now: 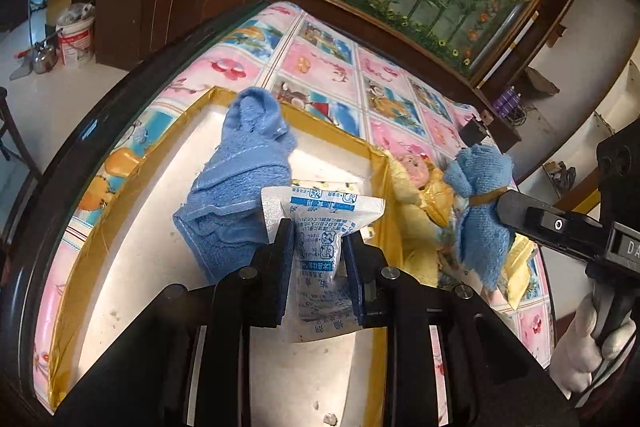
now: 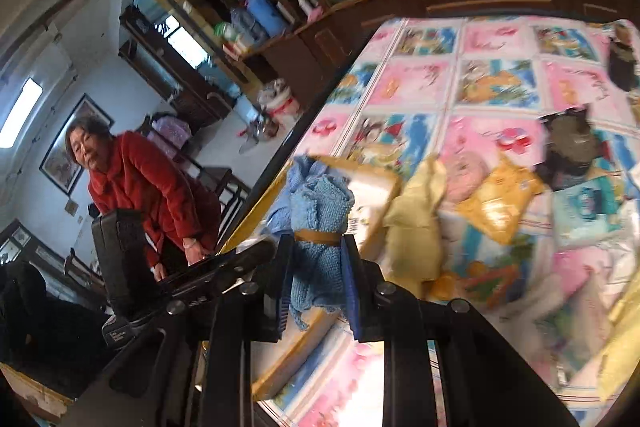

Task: Organize soft objects
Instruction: 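Carry the packet and banded towel into the box and open both grippers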

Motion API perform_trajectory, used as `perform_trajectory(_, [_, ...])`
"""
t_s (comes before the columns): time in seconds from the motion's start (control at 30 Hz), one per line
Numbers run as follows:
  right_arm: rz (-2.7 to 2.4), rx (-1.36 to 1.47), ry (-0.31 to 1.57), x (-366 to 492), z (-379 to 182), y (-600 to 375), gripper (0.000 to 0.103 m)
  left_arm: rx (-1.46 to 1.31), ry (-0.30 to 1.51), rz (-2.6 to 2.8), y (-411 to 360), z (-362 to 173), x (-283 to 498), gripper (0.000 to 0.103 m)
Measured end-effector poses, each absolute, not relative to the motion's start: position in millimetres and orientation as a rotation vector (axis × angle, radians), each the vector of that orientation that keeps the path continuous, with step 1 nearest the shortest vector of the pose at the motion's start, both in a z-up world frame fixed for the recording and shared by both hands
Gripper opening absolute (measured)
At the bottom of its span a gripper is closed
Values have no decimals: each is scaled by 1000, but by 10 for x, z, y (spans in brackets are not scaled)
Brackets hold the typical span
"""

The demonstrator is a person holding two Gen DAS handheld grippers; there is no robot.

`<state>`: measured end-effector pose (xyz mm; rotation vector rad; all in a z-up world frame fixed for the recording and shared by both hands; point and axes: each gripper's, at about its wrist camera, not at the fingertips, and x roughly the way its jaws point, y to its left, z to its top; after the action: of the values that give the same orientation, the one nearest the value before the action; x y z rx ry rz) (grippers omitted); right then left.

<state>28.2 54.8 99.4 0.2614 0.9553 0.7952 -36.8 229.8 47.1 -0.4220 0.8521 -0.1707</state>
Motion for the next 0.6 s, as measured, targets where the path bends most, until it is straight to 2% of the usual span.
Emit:
perform_trajectory(0.17, [775,203,1026,455,749,1003,21,-430,870,-74,2396,343,-332,27])
perform_trajectory(0.2, [775,206,1045,491,694,1051,21,-420,870,-38,2412,345,-346,34])
perform_trajectory(0.3, [749,195,1075,616,587,1217,21,-421,897,72,2486,281,-377,45])
perform_trajectory(0.4, [703,154,1077,710,548,1354,22,-486,929,117,2567,179,-444,48])
perform_trajectory(0.43, [687,135,1076,748,523,1398,25,-495,924,123,2574,181,-460,48])
perform_trajectory(0.6, [703,140,1075,779,530,1442,27,-513,878,125,2596,284,-553,48])
